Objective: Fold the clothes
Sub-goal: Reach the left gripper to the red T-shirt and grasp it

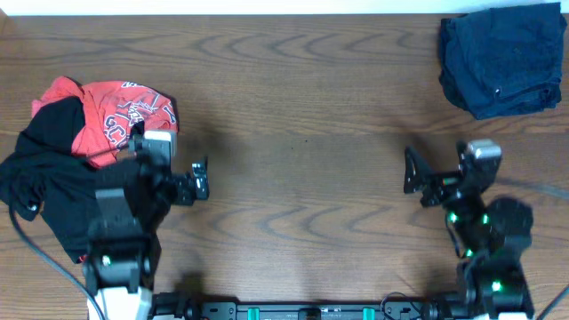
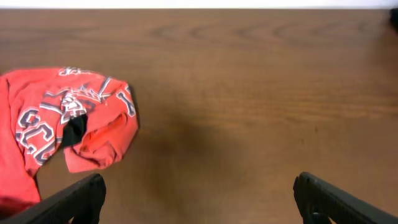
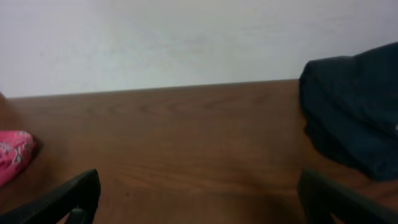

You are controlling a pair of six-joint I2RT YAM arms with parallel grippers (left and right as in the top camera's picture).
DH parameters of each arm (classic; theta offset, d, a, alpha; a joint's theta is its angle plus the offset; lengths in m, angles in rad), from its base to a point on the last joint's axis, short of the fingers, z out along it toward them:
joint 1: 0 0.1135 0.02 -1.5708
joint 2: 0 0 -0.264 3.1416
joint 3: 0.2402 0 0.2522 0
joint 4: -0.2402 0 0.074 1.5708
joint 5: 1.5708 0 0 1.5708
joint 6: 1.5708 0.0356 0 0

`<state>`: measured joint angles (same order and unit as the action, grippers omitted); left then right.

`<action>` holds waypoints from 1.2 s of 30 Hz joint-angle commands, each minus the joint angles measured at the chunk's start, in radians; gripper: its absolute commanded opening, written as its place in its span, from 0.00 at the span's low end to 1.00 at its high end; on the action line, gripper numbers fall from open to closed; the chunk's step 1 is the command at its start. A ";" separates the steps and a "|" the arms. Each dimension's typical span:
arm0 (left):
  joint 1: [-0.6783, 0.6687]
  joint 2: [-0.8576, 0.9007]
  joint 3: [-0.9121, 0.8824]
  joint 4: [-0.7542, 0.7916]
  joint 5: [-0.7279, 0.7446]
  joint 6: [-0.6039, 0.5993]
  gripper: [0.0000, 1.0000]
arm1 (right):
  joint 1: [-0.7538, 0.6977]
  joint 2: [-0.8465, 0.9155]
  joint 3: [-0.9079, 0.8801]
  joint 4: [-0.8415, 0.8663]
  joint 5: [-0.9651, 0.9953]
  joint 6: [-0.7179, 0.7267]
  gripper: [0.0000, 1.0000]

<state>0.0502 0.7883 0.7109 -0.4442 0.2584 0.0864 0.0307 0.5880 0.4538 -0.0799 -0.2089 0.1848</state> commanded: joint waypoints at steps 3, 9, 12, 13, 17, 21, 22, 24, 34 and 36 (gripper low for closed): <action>-0.005 0.170 0.180 -0.106 -0.002 0.007 0.98 | 0.010 0.217 0.199 -0.095 -0.083 -0.080 0.99; -0.005 0.355 0.354 -0.249 -0.001 0.007 0.98 | 0.010 0.469 0.410 -0.271 -0.141 -0.097 0.99; -0.005 0.448 0.465 -0.352 -0.001 0.007 0.98 | 0.010 0.594 0.518 -0.388 -0.145 -0.097 0.99; -0.005 0.476 0.502 -0.388 0.000 0.007 0.98 | 0.010 0.632 0.552 -0.424 -0.151 -0.097 0.99; -0.005 0.586 0.632 -0.483 0.035 0.006 0.98 | 0.010 0.757 0.661 -0.530 -0.214 -0.139 0.99; -0.005 0.638 0.645 -0.428 0.043 0.007 0.98 | 0.010 0.824 0.702 -0.521 -0.308 -0.149 0.99; -0.005 0.652 0.645 -0.418 0.038 0.011 0.98 | 0.010 0.831 0.702 -0.511 -0.308 -0.149 0.99; -0.005 0.683 0.644 -0.393 0.036 0.011 0.98 | 0.010 0.833 0.702 -0.497 -0.309 -0.148 0.99; 0.057 0.900 0.644 -0.245 -0.089 -0.075 0.98 | 0.010 0.832 0.702 -0.496 -0.349 -0.149 0.98; 0.078 0.943 0.644 -0.253 -0.145 -0.115 0.98 | 0.010 0.832 0.702 -0.497 -0.349 -0.149 0.98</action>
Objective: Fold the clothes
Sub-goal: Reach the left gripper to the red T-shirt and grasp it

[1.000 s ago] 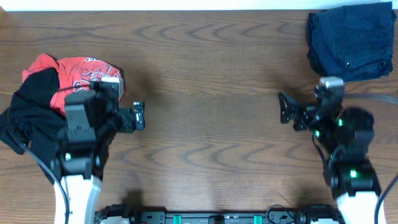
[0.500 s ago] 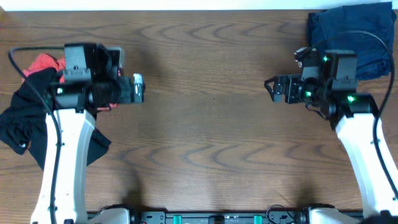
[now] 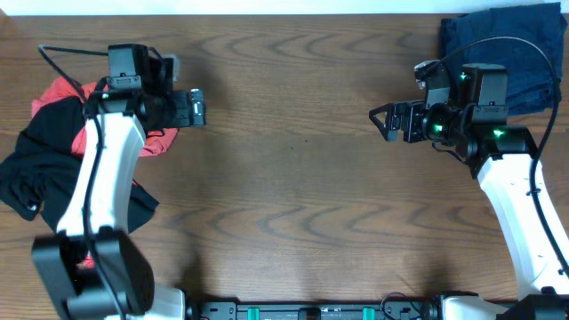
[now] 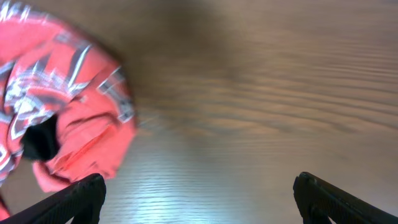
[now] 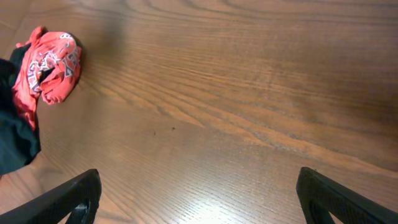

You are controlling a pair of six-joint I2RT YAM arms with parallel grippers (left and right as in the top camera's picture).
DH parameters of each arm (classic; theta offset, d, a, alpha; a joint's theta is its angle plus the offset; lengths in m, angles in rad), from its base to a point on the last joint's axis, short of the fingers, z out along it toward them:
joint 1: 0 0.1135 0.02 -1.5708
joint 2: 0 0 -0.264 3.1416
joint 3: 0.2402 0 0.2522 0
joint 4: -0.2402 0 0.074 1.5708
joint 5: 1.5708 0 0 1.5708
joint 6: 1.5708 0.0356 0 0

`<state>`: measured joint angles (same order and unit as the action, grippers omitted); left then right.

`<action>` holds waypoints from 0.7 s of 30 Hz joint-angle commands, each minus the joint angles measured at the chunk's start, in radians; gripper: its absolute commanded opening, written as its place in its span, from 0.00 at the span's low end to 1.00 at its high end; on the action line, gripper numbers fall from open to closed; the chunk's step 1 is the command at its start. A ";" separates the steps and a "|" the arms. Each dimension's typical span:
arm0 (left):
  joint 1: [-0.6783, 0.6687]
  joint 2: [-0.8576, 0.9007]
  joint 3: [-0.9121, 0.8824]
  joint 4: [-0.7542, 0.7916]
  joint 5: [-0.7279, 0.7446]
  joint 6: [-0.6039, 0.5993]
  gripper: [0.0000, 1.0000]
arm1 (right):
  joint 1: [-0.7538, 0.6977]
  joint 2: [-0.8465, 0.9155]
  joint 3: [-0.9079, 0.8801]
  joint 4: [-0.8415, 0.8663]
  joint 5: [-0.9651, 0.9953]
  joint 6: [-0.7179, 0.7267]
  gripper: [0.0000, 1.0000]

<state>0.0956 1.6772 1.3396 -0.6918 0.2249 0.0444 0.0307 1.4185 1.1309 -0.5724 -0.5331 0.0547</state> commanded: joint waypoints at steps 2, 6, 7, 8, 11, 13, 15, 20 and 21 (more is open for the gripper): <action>0.053 0.084 0.015 -0.014 -0.114 -0.077 0.98 | 0.010 0.002 0.025 -0.004 -0.025 -0.019 0.97; 0.082 0.125 0.015 0.018 -0.119 -0.080 0.98 | 0.024 0.003 0.025 0.004 -0.017 -0.019 0.96; 0.087 0.134 0.015 0.029 -0.133 -0.080 0.98 | 0.029 0.004 0.025 0.008 -0.016 -0.019 0.96; 0.090 0.143 0.015 0.037 -0.150 -0.080 0.98 | 0.033 0.004 0.025 0.011 -0.013 -0.019 0.95; 0.091 0.173 0.015 0.069 -0.206 -0.074 0.98 | 0.039 0.005 0.025 0.016 -0.005 -0.019 0.93; 0.091 0.193 0.015 0.084 -0.220 -0.055 0.98 | 0.038 0.005 0.025 0.020 0.010 -0.019 0.90; 0.091 0.214 0.015 0.092 -0.219 -0.045 0.98 | 0.039 0.005 0.025 0.023 0.022 -0.019 0.89; 0.091 0.255 0.014 0.084 -0.233 -0.045 0.99 | 0.041 0.005 0.025 0.018 0.112 -0.019 0.81; 0.091 0.261 0.014 0.081 -0.243 -0.045 0.99 | 0.041 0.005 0.025 0.019 0.127 -0.019 0.81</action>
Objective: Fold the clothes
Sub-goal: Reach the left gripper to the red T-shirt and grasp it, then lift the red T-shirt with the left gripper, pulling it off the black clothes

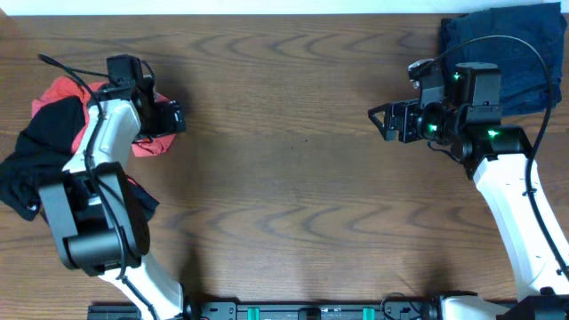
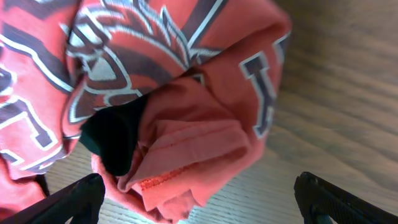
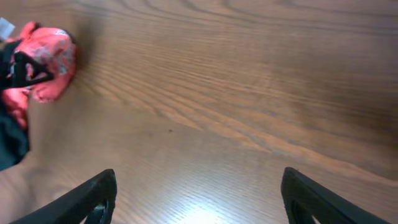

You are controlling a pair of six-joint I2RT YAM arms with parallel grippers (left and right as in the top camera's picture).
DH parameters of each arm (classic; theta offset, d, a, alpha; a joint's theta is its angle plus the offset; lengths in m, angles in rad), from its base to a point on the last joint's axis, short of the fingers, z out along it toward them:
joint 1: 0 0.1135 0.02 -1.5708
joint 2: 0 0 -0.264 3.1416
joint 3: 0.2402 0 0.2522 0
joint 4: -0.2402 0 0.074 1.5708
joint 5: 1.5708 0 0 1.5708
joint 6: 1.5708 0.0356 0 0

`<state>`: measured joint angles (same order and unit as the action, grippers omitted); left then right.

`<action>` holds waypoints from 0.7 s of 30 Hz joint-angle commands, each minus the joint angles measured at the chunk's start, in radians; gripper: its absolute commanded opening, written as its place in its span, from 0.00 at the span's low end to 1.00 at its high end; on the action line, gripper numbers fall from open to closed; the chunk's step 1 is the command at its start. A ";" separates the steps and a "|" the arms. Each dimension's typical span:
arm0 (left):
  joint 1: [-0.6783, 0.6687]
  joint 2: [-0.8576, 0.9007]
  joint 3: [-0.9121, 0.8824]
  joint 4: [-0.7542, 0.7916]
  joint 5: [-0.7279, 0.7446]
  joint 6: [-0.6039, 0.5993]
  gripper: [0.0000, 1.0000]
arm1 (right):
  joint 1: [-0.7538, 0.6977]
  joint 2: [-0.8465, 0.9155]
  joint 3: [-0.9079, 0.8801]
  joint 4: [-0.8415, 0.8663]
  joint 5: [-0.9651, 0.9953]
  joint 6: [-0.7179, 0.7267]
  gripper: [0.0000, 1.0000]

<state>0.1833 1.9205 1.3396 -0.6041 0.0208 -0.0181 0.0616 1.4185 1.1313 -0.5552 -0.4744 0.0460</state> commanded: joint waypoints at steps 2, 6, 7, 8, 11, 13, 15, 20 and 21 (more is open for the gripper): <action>0.003 0.021 0.014 -0.008 -0.045 0.017 0.97 | 0.010 0.005 0.024 0.002 0.080 -0.010 0.80; 0.003 0.021 0.014 0.000 -0.045 0.017 0.90 | 0.009 0.005 0.024 0.002 0.087 -0.010 0.79; 0.003 0.021 0.012 0.001 -0.045 0.017 0.86 | 0.009 0.005 0.024 0.002 0.086 -0.010 0.78; 0.003 0.021 0.012 0.001 -0.045 0.017 0.83 | 0.009 0.005 0.024 0.002 0.086 -0.010 0.77; 0.003 0.021 0.011 0.005 -0.045 0.017 0.79 | 0.009 0.005 0.024 0.002 0.086 -0.010 0.76; 0.003 0.021 0.011 0.010 -0.045 0.017 0.73 | 0.009 0.005 0.024 0.002 0.086 -0.010 0.76; 0.003 0.021 0.011 0.011 -0.045 0.017 0.70 | 0.009 0.005 0.024 0.002 0.086 -0.010 0.76; 0.003 0.023 0.000 0.019 -0.045 0.017 0.66 | 0.009 0.005 0.024 0.002 0.086 -0.010 0.76; 0.003 0.027 -0.003 0.021 -0.045 0.016 0.66 | 0.009 0.005 0.024 0.002 0.086 -0.010 0.75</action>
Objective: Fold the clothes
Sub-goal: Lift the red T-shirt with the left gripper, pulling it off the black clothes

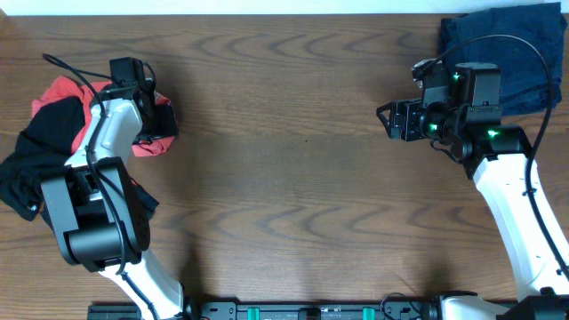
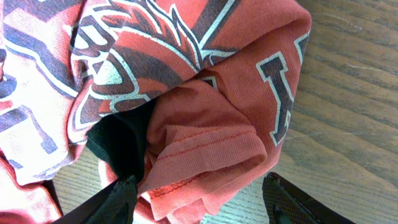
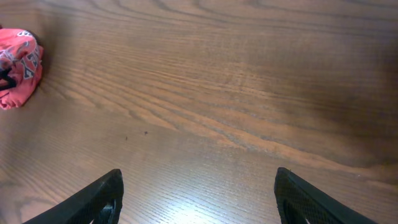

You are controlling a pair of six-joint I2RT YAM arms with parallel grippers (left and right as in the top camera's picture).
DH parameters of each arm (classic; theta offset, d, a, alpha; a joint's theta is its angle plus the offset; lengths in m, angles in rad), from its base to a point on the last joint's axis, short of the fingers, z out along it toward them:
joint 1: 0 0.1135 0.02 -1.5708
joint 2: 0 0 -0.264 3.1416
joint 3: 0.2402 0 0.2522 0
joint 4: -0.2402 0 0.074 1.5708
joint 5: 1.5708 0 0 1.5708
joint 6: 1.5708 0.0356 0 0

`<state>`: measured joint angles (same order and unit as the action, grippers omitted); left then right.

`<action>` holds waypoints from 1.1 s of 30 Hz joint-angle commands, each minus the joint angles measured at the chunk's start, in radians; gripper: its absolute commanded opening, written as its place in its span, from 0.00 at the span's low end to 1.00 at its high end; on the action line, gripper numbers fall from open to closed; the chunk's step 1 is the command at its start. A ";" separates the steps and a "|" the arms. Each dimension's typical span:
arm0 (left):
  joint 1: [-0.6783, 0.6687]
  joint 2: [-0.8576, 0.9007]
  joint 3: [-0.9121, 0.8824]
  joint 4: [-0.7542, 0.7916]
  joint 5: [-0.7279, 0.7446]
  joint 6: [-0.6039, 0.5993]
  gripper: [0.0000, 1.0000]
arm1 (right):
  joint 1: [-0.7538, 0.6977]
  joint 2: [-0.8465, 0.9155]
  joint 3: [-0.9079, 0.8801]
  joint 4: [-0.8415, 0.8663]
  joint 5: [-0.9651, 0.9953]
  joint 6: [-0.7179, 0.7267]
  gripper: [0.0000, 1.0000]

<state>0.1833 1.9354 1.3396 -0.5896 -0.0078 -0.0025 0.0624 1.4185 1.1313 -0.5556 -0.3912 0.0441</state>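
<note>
A crumpled red shirt [image 1: 148,143] with grey-and-white lettering lies at the table's left, and it fills the left wrist view [image 2: 186,93]. My left gripper [image 1: 165,116] sits low on the shirt's right edge. It is open, and a fold of red cloth lies between its fingers [image 2: 200,200]. A black garment [image 1: 40,173] lies partly over the shirt. My right gripper [image 1: 392,121] hangs open over bare wood at the right [image 3: 196,199], holding nothing. The red shirt [image 3: 17,65] shows small at the far left of the right wrist view.
A dark blue garment [image 1: 502,55] lies bunched in the far right corner, behind my right arm. A black cable [image 1: 498,40] loops over it. The wooden table [image 1: 293,178] stretches between the two arms.
My left gripper has come closer onto the red shirt's edge and its fingers stand narrower, with cloth between them. My right gripper has shifted slightly right and its fingers are a little closer together.
Both arms were drawn back near the table's front edge with their grippers open. Then the left was out by the red shirt and the right was out mid-right. The left then hovered over the shirt's fold, and now straddles it.
</note>
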 commanded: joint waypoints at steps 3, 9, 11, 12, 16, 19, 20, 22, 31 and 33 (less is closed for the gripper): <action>0.003 0.034 -0.006 0.008 -0.016 0.001 0.63 | 0.008 0.005 0.024 0.002 0.003 -0.008 0.75; 0.003 0.100 -0.006 0.009 -0.016 0.001 0.50 | 0.008 0.005 0.024 0.003 0.004 -0.008 0.75; 0.003 0.103 -0.006 0.008 -0.016 0.001 0.34 | 0.008 0.005 0.024 0.003 0.011 -0.008 0.75; 0.003 0.100 -0.006 0.008 -0.016 0.001 0.30 | 0.008 0.005 0.024 0.004 0.014 -0.008 0.75; 0.003 0.077 -0.003 0.008 -0.016 -0.001 0.12 | 0.008 0.007 0.024 0.013 0.018 -0.008 0.77; 0.003 0.035 0.002 0.006 -0.016 -0.024 0.06 | 0.008 0.007 0.024 0.016 0.018 -0.008 0.77; 0.003 0.013 0.008 0.005 -0.016 -0.039 0.06 | 0.008 0.007 0.024 0.016 0.018 -0.008 0.77; 0.004 -0.037 0.025 0.007 -0.016 -0.062 0.06 | 0.008 0.007 0.024 0.015 0.018 -0.008 0.77; 0.042 -0.333 0.178 0.198 -0.039 -0.211 0.06 | 0.009 0.007 0.024 0.013 0.018 0.003 0.76; 0.056 -0.389 0.216 0.288 -0.041 -0.213 0.06 | 0.009 0.007 0.024 0.012 0.017 0.004 0.76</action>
<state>0.2218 1.6451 1.4773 -0.3698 -0.0338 -0.1631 0.0631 1.4185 1.1313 -0.5423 -0.3805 0.0444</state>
